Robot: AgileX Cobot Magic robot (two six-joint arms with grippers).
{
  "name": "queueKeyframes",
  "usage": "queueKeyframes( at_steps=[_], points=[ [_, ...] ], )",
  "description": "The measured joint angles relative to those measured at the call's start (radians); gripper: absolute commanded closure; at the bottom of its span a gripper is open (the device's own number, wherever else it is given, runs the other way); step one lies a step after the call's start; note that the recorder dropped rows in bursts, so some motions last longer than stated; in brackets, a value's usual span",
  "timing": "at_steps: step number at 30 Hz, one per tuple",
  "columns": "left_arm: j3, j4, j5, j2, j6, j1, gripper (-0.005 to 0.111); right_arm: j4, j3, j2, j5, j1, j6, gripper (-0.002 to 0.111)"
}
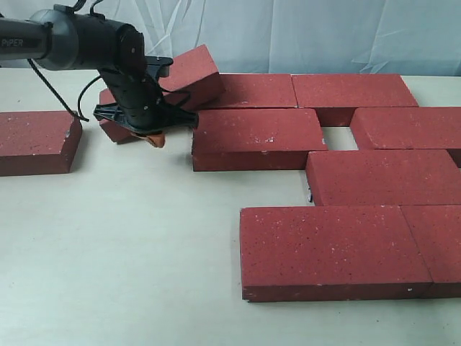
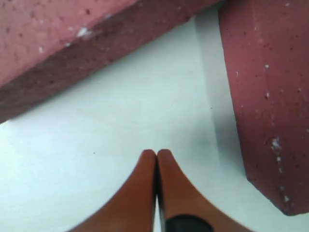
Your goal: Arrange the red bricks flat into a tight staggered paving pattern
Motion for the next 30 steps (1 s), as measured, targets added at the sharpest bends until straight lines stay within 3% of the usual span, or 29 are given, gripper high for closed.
queueKeyframes(
  at_steps=[10, 14, 21, 30],
  points=[
    [-0.226, -0.007, 0.190, 0.061, 0.000, 0.000, 0.107, 0.000, 0.000, 0.000, 0.000, 0.000, 0.000, 0.109],
    [-0.256, -0.062, 0.239, 0.129, 0.000, 0.000, 0.107, 0.000, 0.000, 0.000, 0.000, 0.000, 0.000, 0.109],
    [-0.260, -0.153, 0.215, 0.178, 0.000, -0.004, 0.107, 0.000, 0.000, 0.000, 0.000, 0.000, 0.000, 0.109],
    [-0.262, -0.167, 0.111, 0.189, 0.000, -0.052, 0.107, 0.000, 0.000, 0.000, 0.000, 0.000, 0.000, 0.109]
  ],
)
